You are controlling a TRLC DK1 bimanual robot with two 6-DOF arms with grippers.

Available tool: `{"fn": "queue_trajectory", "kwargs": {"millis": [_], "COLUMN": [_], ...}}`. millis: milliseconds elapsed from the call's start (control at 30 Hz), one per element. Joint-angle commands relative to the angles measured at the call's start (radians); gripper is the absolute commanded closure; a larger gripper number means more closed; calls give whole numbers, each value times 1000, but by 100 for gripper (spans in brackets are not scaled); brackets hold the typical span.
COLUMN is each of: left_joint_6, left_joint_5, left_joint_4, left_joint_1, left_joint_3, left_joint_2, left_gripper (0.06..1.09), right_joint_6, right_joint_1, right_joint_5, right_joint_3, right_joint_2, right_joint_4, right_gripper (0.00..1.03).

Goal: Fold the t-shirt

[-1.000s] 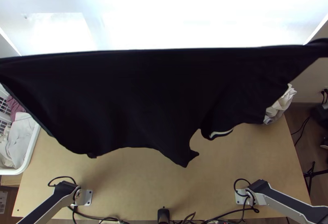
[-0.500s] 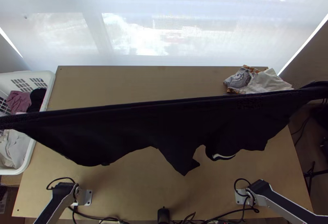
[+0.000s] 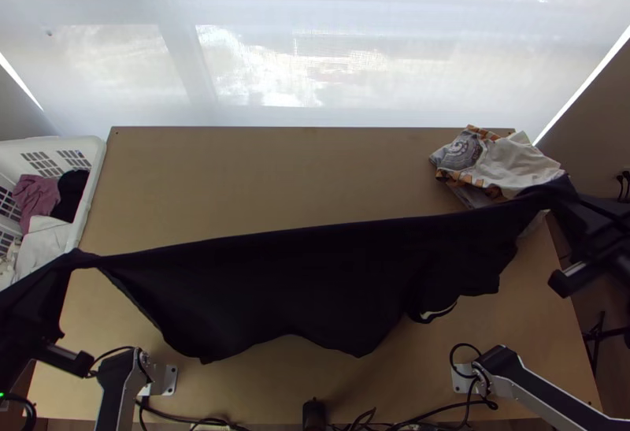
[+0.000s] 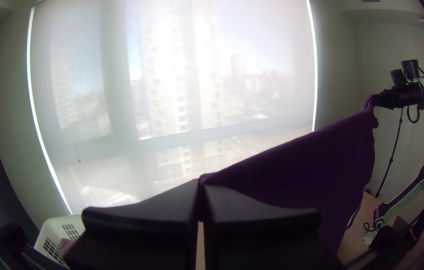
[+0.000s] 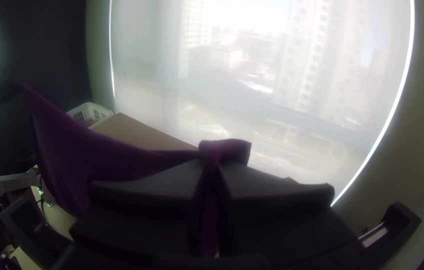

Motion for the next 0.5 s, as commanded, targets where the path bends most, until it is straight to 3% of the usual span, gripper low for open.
{"fn": "queue_trajectory", "kwargs": {"millis": [0,67,167,333,467], "left_joint_6": [4,-40,-158,-141,-137], "left_joint_5": [270,316,315,273,184], "left_joint_4": [140,222,394,469,548], "left_joint_1": [311,360,360,360,357], "left_joint_3": [-248,-311,-400,-495,-603], "left_joint_2": [-26,-26,-25,-17,18], "left_gripper": [105,105,105,105,105], "right_joint_6": [14,12,12,9,-2], "right_joint_1": [14,10,-13,1,7], "right_joint_5": [-17,-17,-21,-22,-21], "right_joint_3": [-280,-363,-438,-484,-478], "right_joint_2": [-21,-16,13,48,91], "right_joint_4": [246,351,461,526,552], "right_gripper": [100,100,100,100,100]}}
